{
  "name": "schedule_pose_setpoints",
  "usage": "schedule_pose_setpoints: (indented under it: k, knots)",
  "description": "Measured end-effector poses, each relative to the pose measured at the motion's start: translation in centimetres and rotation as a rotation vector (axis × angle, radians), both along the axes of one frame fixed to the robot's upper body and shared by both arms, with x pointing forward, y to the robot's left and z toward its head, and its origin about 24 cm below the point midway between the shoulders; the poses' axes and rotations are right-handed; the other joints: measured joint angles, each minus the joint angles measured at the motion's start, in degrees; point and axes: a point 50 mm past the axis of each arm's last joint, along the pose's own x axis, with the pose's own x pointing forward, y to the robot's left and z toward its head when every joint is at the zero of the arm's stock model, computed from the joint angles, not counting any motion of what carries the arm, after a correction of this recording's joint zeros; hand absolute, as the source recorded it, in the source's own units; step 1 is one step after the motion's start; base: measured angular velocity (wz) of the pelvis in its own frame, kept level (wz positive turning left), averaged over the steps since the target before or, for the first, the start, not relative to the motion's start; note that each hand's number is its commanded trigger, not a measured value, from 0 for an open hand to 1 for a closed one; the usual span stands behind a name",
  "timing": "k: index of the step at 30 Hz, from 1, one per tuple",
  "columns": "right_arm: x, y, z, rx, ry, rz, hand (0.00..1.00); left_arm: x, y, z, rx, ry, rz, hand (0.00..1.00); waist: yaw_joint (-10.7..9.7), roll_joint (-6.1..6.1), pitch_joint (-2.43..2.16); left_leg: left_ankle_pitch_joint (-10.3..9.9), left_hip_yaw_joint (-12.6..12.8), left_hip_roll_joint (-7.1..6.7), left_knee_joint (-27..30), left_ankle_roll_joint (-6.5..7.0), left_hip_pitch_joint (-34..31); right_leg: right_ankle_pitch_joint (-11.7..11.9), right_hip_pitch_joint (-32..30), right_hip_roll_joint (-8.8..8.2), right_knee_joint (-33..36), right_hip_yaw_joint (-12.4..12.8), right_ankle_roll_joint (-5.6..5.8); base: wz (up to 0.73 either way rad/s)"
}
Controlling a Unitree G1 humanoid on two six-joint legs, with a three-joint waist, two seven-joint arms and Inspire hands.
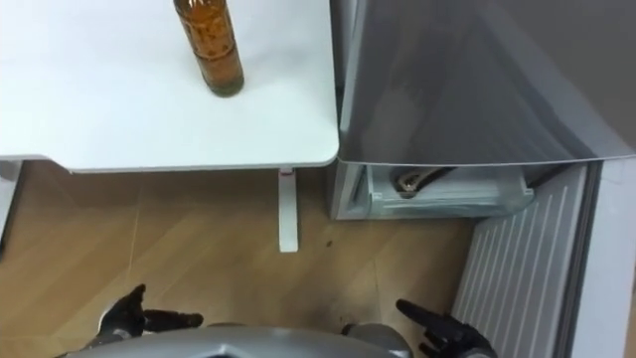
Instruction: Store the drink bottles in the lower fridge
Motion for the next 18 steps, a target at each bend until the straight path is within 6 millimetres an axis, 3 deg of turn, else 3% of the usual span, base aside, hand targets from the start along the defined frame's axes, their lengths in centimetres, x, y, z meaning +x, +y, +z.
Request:
schedule_pose_setpoints:
  k: [11,13,16,18]
  knots:
    - [-2.0,0.0,-0.2,-0.046,0.131,0.088,0.0,-2.9,0.4,-0.3,-0.035,0.021,0.321,0.0,-0.1,0.51,-0.55,-1.0,-0.2,0.24,-0.4,-0.22,2.9,-1.0,2.8,0.21,0.1,-0.5,-0.08,0.02]
    - [-2.1,0.0,-0.2,-0.057,0.146,0.116,0.0,-3.2,0.6,-0.3,-0.027,0.021,0.395,0.0,0.0,0.49,-0.4,-1.0,-0.2,0.25,-0.4,-0.25,3.6,-1.1,3.4,0.25,0.1,-0.1,-0.06,0.0]
    - [-1.8,0.2,-0.3,-0.068,0.151,0.157,0.0,-2.5,1.1,0.0,0.021,-0.004,0.475,0.0,0.0,0.19,-0.36,-1.1,-0.1,0.28,-0.4,-0.28,4.4,-1.3,3.5,0.26,0.2,-0.1,-0.05,0.0]
    - [-1.3,0.1,-0.3,-0.096,0.158,0.215,0.0,-1.0,2.0,0.7,0.075,-0.073,0.549,0.0,0.3,0.05,-0.36,-1.1,-0.1,0.29,-0.4,-0.29,4.2,-1.3,3.4,0.29,0.3,0.0,-0.05,0.0]
